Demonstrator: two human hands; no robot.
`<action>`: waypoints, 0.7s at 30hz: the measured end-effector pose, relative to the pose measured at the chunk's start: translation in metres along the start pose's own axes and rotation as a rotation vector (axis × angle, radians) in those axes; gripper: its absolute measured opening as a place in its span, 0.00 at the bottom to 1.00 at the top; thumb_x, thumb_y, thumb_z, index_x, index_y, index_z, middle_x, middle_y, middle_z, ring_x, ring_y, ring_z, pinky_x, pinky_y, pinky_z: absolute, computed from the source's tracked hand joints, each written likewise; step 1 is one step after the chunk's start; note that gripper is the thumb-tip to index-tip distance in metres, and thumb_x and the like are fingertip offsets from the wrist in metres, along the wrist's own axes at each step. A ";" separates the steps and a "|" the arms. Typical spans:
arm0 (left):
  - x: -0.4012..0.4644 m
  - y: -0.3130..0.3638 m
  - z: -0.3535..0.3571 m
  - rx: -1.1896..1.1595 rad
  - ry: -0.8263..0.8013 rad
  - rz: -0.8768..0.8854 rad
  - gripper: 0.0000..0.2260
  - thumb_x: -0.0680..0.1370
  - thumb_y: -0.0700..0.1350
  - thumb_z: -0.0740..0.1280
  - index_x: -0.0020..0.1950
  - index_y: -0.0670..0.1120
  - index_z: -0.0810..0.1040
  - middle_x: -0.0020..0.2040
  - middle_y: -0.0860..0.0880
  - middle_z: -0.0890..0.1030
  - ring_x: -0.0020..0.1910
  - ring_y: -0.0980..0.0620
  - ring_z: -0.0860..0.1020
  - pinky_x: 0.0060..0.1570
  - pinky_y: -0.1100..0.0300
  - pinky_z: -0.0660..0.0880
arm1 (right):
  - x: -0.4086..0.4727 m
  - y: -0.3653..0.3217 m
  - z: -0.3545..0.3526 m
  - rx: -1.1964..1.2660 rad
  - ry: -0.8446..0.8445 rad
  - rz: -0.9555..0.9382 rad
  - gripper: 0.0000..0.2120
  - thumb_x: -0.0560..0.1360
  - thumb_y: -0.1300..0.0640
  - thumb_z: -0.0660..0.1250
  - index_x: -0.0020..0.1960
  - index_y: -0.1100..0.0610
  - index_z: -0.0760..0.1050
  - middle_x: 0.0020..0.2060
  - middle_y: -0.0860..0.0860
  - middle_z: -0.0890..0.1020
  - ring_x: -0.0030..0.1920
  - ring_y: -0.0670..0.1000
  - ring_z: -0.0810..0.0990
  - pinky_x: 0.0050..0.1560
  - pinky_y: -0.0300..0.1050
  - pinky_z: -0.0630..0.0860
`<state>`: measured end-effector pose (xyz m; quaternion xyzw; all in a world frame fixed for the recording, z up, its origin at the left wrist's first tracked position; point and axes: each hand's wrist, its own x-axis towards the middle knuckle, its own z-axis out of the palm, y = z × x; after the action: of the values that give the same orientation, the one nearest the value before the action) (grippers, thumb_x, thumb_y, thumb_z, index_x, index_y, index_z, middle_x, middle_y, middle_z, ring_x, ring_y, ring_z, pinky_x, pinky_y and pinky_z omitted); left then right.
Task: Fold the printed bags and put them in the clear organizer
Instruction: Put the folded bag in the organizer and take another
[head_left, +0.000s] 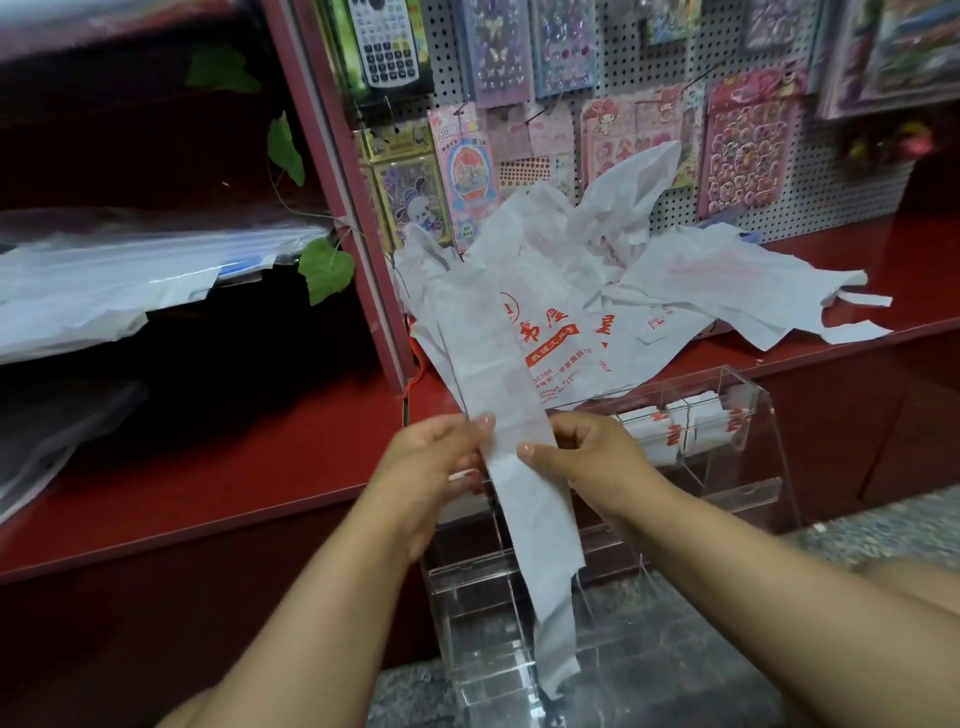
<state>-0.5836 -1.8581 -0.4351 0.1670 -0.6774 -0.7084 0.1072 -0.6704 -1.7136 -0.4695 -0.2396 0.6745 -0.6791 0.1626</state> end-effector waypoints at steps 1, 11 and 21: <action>-0.001 -0.007 0.002 0.040 0.032 0.022 0.10 0.74 0.44 0.71 0.50 0.38 0.82 0.47 0.42 0.86 0.45 0.48 0.83 0.45 0.59 0.79 | 0.000 0.001 0.002 0.003 0.009 0.007 0.04 0.73 0.59 0.72 0.48 0.54 0.83 0.45 0.50 0.86 0.46 0.53 0.85 0.51 0.56 0.81; -0.005 -0.015 0.003 0.066 0.152 0.221 0.06 0.77 0.40 0.69 0.42 0.40 0.83 0.42 0.44 0.85 0.40 0.51 0.82 0.44 0.59 0.78 | 0.005 -0.002 0.009 0.090 0.076 -0.052 0.05 0.76 0.58 0.69 0.46 0.58 0.82 0.45 0.55 0.85 0.49 0.57 0.84 0.55 0.59 0.79; -0.013 -0.002 0.003 0.100 0.230 0.425 0.09 0.79 0.40 0.67 0.43 0.48 0.85 0.44 0.51 0.86 0.47 0.52 0.84 0.45 0.61 0.79 | 0.003 -0.017 0.008 0.082 0.052 -0.162 0.02 0.73 0.60 0.71 0.42 0.58 0.82 0.42 0.58 0.85 0.42 0.52 0.82 0.50 0.53 0.79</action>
<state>-0.5725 -1.8502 -0.4359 0.1054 -0.7148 -0.6119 0.3217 -0.6671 -1.7216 -0.4526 -0.2689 0.6285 -0.7230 0.0994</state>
